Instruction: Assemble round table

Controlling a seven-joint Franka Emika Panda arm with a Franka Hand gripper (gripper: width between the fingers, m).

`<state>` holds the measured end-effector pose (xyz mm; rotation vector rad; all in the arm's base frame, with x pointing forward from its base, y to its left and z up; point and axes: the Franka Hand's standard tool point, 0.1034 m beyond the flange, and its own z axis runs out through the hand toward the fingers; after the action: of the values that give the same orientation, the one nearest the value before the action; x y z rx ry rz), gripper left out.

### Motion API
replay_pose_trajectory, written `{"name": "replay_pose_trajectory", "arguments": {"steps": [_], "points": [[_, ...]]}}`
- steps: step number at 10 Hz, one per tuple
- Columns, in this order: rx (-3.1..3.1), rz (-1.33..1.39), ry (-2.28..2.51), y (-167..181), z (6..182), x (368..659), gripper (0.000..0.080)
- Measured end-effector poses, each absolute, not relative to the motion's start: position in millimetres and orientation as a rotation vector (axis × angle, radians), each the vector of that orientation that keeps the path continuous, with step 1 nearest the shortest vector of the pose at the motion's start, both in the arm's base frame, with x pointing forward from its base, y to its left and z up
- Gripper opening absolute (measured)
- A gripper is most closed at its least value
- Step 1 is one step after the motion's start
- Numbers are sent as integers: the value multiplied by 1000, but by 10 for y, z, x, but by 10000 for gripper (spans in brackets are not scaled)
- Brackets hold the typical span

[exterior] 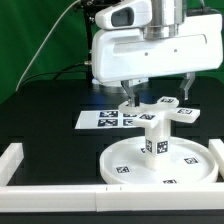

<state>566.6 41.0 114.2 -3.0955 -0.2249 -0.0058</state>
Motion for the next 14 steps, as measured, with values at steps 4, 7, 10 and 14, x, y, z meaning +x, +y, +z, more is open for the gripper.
{"name": "replay_pose_trajectory", "arguments": {"steps": [4,7,10,14], "points": [[-3104,-28,-227,427,1048,5621,649],[-3111,-30,-228,415,992,5621,649],[-3114,-30,-171,395,993,5624,437],[-3112,-89,235,405,997,5628,437]]}}
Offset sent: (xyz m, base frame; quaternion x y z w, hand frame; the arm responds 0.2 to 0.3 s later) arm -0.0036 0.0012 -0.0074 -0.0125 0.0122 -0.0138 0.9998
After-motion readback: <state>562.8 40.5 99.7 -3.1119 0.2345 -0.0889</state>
